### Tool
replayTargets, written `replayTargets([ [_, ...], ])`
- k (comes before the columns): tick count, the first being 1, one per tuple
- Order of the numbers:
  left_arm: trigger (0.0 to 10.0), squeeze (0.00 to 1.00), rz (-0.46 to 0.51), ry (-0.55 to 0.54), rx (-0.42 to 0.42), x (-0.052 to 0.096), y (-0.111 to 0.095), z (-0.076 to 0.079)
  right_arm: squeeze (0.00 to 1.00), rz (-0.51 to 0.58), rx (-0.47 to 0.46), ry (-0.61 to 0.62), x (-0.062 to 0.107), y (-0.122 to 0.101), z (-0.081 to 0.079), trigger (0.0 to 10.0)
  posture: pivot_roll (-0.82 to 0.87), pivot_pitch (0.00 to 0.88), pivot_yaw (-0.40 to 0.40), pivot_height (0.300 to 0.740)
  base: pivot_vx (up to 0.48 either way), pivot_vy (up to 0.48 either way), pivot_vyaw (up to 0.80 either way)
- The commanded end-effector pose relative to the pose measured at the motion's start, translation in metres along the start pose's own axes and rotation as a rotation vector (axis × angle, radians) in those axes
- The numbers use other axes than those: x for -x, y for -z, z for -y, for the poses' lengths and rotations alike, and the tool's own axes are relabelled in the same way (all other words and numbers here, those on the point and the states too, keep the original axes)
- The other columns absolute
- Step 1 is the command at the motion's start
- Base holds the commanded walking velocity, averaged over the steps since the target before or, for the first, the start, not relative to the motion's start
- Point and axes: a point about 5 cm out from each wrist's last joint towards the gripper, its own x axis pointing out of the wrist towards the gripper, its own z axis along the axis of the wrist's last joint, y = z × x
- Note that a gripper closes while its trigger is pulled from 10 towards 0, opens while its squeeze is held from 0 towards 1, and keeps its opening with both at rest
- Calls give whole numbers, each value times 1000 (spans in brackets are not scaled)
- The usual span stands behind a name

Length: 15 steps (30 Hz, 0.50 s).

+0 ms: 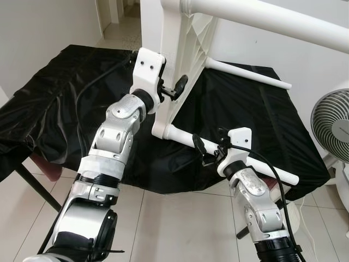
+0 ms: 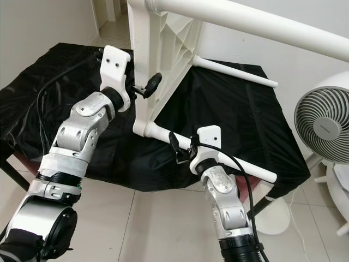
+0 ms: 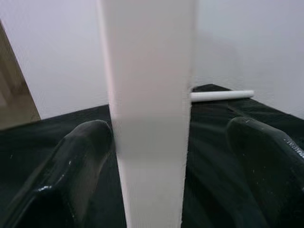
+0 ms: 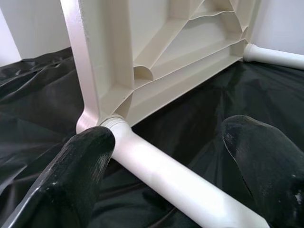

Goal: Building children table

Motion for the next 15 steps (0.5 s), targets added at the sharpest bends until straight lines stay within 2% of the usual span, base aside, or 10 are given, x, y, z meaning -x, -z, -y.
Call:
replayTargets([
  [1,10000,0,14,-50,-2,-4,-3,0,0,-6,6,10,2,3,1,10000,-118,47,-10,740,0,0,0],
  [3,10000,0,10,-110,-18,-16,-5,-3,0,-3,9,16,4,3,2,10000,-130,56,-6,740,0,0,0],
  [7,10000,0,-1,-183,-18,-23,-7,-10,0,0,13,20,4,3,3,10000,-134,61,-4,740,0,0,0],
  [9,10000,0,-1,-183,-18,-23,-7,-10,0,0,13,20,4,3,3,10000,-134,61,-4,740,0,0,0],
  [12,10000,0,-6,-197,6,-25,-7,-12,0,2,12,21,5,3,2,10000,-138,68,0,740,0,0,0],
  [15,10000,0,29,-223,111,-32,-11,-15,0,1,4,21,7,3,-2,10000,-142,90,1,740,0,0,0],
])
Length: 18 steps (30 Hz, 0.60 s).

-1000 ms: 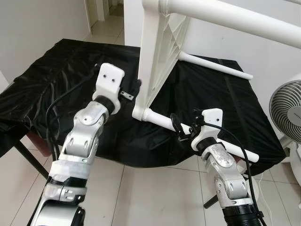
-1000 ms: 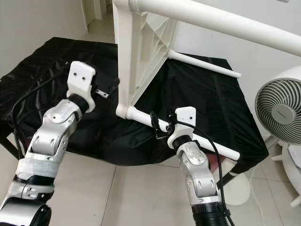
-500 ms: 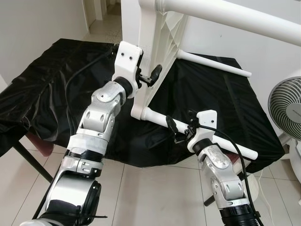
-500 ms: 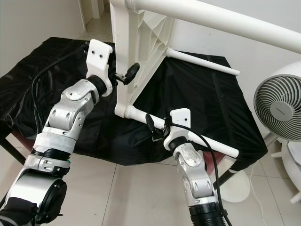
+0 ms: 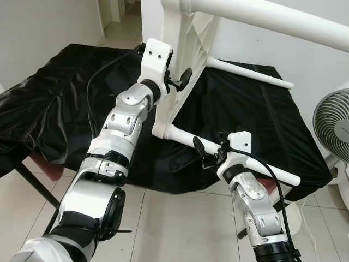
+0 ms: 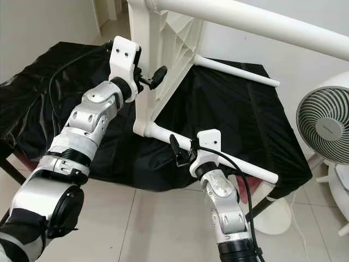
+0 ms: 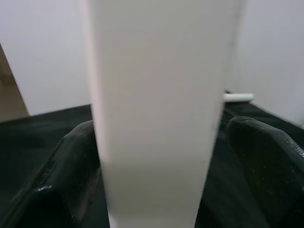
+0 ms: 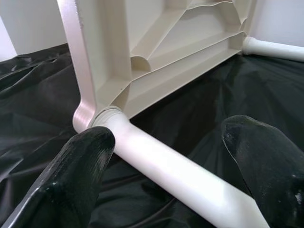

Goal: Building children table

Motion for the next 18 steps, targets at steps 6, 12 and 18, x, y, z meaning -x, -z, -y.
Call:
replayTargets([
  [6,10000,0,82,-274,-11,-7,-9,-14,0,0,-10,0,3,-1,-5,10000,-161,109,-5,740,0,0,0],
  [12,7529,0,65,-309,-42,-12,-4,-15,0,-7,-2,-2,6,-1,-3,10000,-171,116,-6,740,0,0,0],
  [18,0,0,66,-289,-42,-13,-4,-14,0,-7,-1,6,6,-1,-2,10000,-172,114,-3,740,0,0,0],
])
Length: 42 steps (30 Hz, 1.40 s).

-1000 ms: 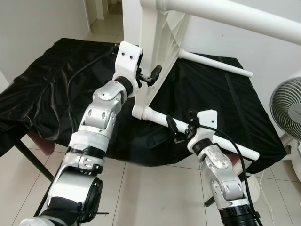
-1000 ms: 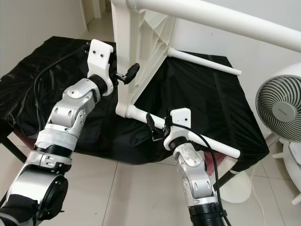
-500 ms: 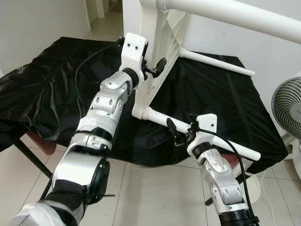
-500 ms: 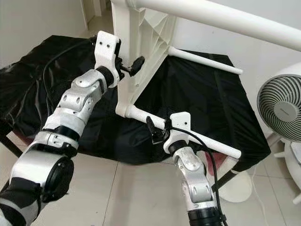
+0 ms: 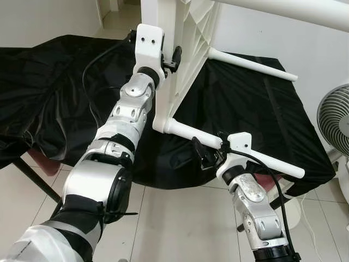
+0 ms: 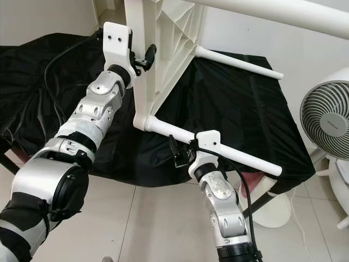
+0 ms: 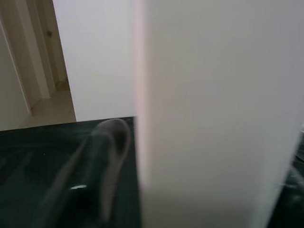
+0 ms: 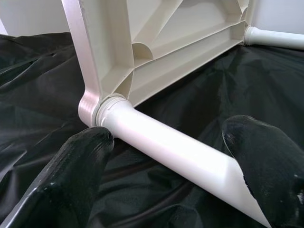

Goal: Building children table

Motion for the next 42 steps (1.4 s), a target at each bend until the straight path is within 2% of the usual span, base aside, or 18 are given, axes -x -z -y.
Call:
replayTargets([
  [1,0,0,-35,-58,9,1,6,-3,0,-11,2,7,2,1,1,10000,-165,109,-2,740,0,0,0],
  [8,0,0,-6,-82,36,4,4,-10,0,-52,58,-10,2,8,0,10000,-143,103,-2,740,0,0,0],
  [13,0,0,127,-28,-123,14,-10,-7,0,-182,46,54,9,24,15,10000,-129,104,-10,740,0,0,0],
  [17,0,0,150,-12,-151,17,-12,-5,0,-221,43,77,14,29,17,10000,-129,104,-10,740,0,0,0],
  [20,0,0,164,1,-168,20,-13,-2,0,-253,-36,165,21,36,21,10000,-126,105,-15,740,0,0,0],
  [22,0,0,166,11,-167,21,-12,2,0,-243,-316,285,37,41,22,10000,-127,108,-15,740,0,0,0],
  [24,0,0,162,12,-160,21,-12,3,0,-243,-341,292,40,42,21,10000,-127,108,-15,740,0,0,0],
  [25,0,0,154,16,-159,21,-10,5,0,-317,-163,305,53,45,26,10000,-130,110,-13,740,0,0,0],
  [27,0,0,154,16,-159,21,-10,5,0,-317,-163,305,53,45,26,10000,-130,110,-13,740,0,0,0],
  [28,0,0,153,21,-162,22,-10,6,0,-268,197,280,63,32,37,10000,-136,111,-11,740,0,0,0],
  [32,0,0,148,22,-162,23,-9,7,0,-223,438,308,72,19,52,10000,-149,111,-8,740,0,0,0],
  [34,0,0,145,21,-161,24,-8,7,0,-225,472,343,76,17,58,10000,-149,111,-8,740,0,0,0],
  [35,0,0,141,22,-160,24,-7,7,0,-236,348,425,81,17,67,10000,-156,109,1,740,0,0,0],
  [36,0,0,141,22,-160,24,-7,7,0,-236,348,425,81,17,67,10000,-156,109,1,740,0,0,0],
  [38,0,0,136,27,-159,24,-6,8,0,-271,45,494,88,26,70,10000,-158,109,2,740,0,0,0],
  [40,0,0,135,29,-159,24,-6,8,0,-295,-37,499,90,31,66,10000,-156,107,5,740,0,0,0],
  [41,0,0,135,31,-161,25,-6,8,0,-322,-26,502,91,34,64,5255,-156,107,5,740,0,0,0],
  [42,0,0,135,31,-161,25,-6,8,0,-322,-26,502,91,34,64,5255,-156,107,5,740,0,0,0],
])
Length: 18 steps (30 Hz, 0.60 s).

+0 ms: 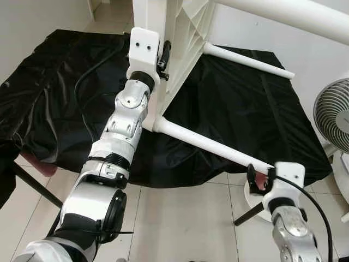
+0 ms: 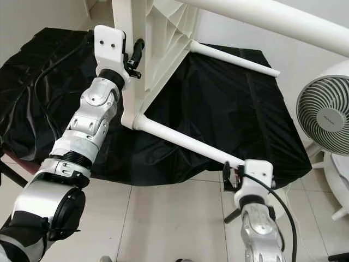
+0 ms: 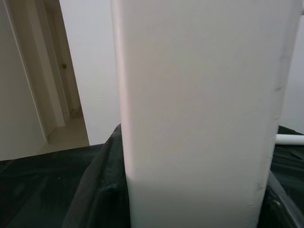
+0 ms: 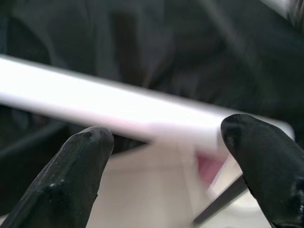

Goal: Building children table

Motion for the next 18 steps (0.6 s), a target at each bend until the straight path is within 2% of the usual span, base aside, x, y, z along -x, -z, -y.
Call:
replayTargets([
  [1,0,0,-5,30,-45,1,1,6,0,-32,-17,5,2,4,1,5255,-156,107,5,740,0,0,0],
  [2,0,0,-5,30,-45,1,1,6,0,-32,-17,5,2,4,1,5255,-156,107,5,740,0,0,0],
  [3,0,0,-5,31,-46,1,1,6,0,-43,8,12,3,6,1,3373,-156,107,5,740,0,0,0],
  [4,0,0,-7,30,-46,2,2,5,0,-26,174,91,5,7,9,0,-151,105,2,740,0,0,0],
  [6,0,0,-8,29,-46,2,2,5,0,-22,199,113,5,7,12,0,-151,105,2,740,0,0,0],
  [7,0,0,-10,28,-46,3,2,5,0,-24,100,116,4,7,10,0,-150,106,1,740,0,0,0],
  [9,0,0,-10,28,-46,3,2,5,0,-24,100,116,4,7,10,0,-150,106,1,740,0,0,0],
  [10,0,0,-11,27,-47,3,2,5,0,-21,-16,88,3,6,5,0,-149,108,2,740,0,0,0],
  [11,0,0,-11,27,-47,3,2,5,0,-21,-16,88,3,6,5,0,-149,108,2,740,0,0,0],
  [12,0,0,-12,27,-47,3,3,5,0,-17,-144,75,3,4,1,10000,-150,109,3,740,0,0,0],
  [13,0,0,-13,27,-48,3,3,6,0,-21,-295,63,4,2,-2,10000,-150,109,3,740,0,0,0],
  [15,0,0,-13,27,-48,3,3,6,0,-21,-295,63,4,2,-2,10000,-150,109,3,740,0,0,0],
  [16,0,0,-14,28,-48,3,3,6,0,-41,-418,84,4,4,-2,10000,-150,109,3,740,0,0,0],
  [17,0,0,-14,28,-48,3,3,6,0,-41,-418,84,4,4,-2,10000,-150,109,3,740,0,0,0],
  [18,0,0,-14,28,-48,3,3,6,0,-95,-516,134,5,11,2,10000,-150,112,5,740,0,0,0],
])
